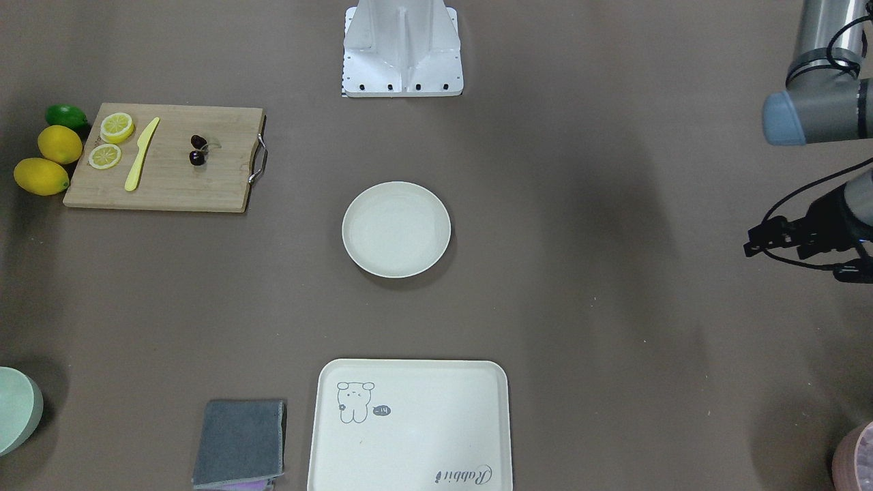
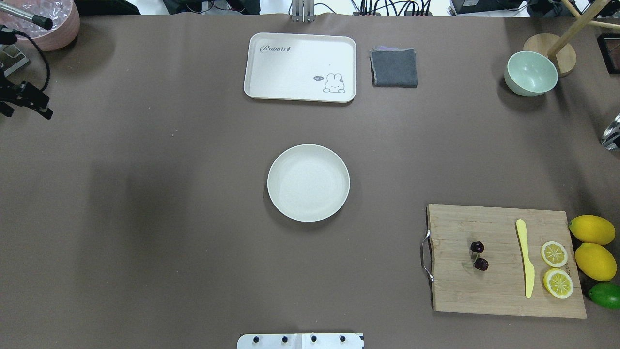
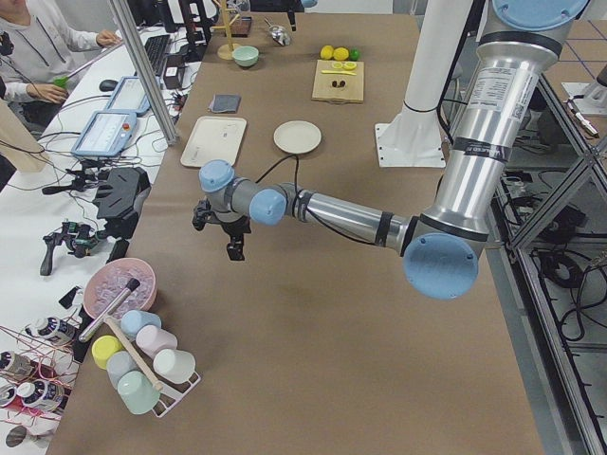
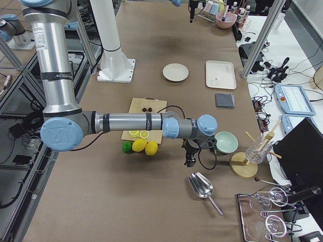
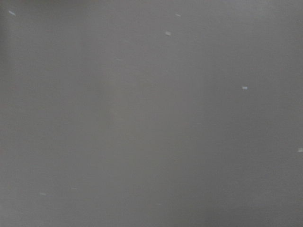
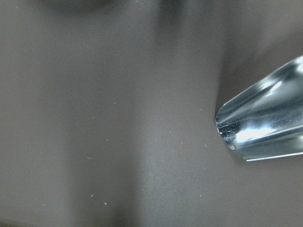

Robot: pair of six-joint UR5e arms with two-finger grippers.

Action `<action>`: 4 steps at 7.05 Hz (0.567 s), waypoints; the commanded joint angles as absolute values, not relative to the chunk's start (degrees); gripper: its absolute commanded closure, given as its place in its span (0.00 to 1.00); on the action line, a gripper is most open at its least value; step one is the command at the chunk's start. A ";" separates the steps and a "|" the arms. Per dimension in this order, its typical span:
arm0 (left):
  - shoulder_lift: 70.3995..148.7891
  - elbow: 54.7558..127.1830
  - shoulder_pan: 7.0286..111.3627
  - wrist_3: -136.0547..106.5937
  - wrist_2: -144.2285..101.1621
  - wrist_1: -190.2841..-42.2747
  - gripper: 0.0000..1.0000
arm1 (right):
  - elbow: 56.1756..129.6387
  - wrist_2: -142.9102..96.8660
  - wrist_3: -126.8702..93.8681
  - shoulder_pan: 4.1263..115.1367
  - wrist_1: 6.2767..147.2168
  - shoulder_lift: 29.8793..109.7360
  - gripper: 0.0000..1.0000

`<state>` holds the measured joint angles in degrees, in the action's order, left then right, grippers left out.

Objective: Place red cherry on plate
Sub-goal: 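Release the bowl and draw the left arm back out of view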

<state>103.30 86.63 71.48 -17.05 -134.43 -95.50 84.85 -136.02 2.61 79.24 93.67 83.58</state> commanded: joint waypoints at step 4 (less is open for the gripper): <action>99.84 82.18 75.32 -3.69 -132.54 -95.19 0.02 | 86.03 -136.40 -1.89 78.66 93.34 83.50 0.00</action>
<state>99.82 82.32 75.13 -3.76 -132.52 -95.47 84.92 -135.92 1.47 78.71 93.42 83.57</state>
